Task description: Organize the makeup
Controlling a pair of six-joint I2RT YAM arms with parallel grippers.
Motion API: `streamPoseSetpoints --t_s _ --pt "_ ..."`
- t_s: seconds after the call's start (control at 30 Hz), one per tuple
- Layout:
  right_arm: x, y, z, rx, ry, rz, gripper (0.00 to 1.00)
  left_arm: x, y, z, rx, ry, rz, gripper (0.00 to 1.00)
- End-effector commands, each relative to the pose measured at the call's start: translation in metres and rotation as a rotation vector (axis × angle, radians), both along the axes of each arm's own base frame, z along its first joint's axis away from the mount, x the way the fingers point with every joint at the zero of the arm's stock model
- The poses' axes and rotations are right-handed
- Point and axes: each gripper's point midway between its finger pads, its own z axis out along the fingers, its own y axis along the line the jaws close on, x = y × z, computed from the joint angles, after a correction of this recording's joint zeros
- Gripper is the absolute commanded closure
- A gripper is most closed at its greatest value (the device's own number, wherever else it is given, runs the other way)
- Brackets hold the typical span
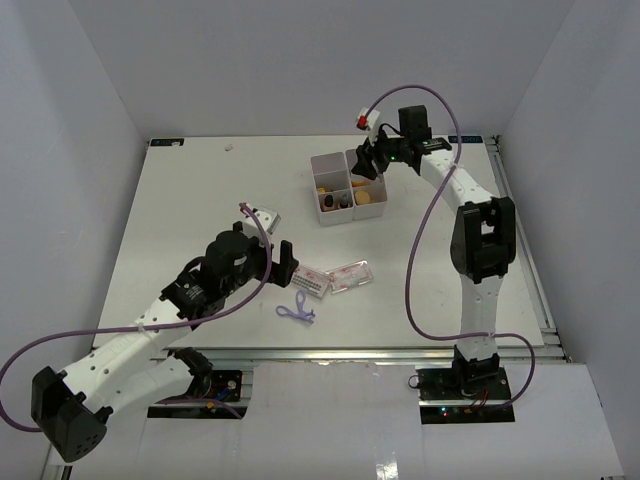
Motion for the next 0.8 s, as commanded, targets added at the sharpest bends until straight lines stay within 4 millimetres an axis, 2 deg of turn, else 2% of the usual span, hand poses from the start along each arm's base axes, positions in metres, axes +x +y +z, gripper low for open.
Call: streamPoseSetpoints --t_s 0.0,0.03,0.07,0.1,0.13,0.17,0.23,0.33,0.4,0.47,0.53,0.63,0.7,0.77 --pt "-0.024 -0.016 0.092 0.117 -0.088 -0.045 0.36 -0.003 -0.013 -0.009 -0.025 0.049 -0.060 0.02" --pt "-0.033 -0.019 0.095 0.127 -0.077 -0.042 0.35 -0.003 -0.015 -0.012 -0.022 0.061 -0.061 0.02" --pt "-0.051 -0.022 0.099 0.142 -0.055 -0.022 0.34 -0.004 -0.019 -0.018 -0.023 0.090 -0.081 0.02" --pt "-0.072 -0.026 0.102 0.159 -0.028 0.002 0.32 -0.006 -0.025 -0.025 -0.026 0.125 -0.108 0.02" --pt "-0.095 -0.023 0.116 0.189 -0.029 0.061 0.31 -0.007 -0.029 -0.026 -0.039 0.149 -0.121 0.02" --pt "-0.117 -0.023 0.116 0.206 0.002 0.110 0.31 -0.009 -0.033 -0.030 -0.047 0.177 -0.127 0.02" --pt "-0.161 -0.023 0.107 0.234 0.087 0.193 0.31 -0.011 -0.039 -0.040 -0.062 0.241 -0.128 0.02" --pt "-0.225 -0.029 0.082 0.260 0.210 0.269 0.32 -0.019 -0.046 -0.055 -0.116 0.375 -0.083 0.07" --pt "-0.256 -0.035 0.062 0.256 0.229 0.279 0.32 -0.026 -0.046 -0.063 -0.133 0.452 -0.044 0.11" --pt "-0.271 -0.041 0.052 0.259 0.233 0.274 0.32 -0.032 -0.044 -0.068 -0.143 0.505 -0.007 0.22" --pt "-0.282 -0.047 0.047 0.280 0.250 0.266 0.32 -0.038 -0.043 -0.074 -0.145 0.561 0.043 0.28" --pt "-0.285 -0.055 0.047 0.316 0.254 0.248 0.32 -0.040 -0.039 -0.084 -0.126 0.604 0.117 0.38" --pt "-0.284 -0.059 0.047 0.324 0.244 0.231 0.32 -0.040 -0.039 -0.090 -0.104 0.616 0.139 0.40" --pt "-0.285 -0.064 0.052 0.333 0.223 0.223 0.32 -0.040 -0.039 -0.105 -0.062 0.646 0.175 0.42"
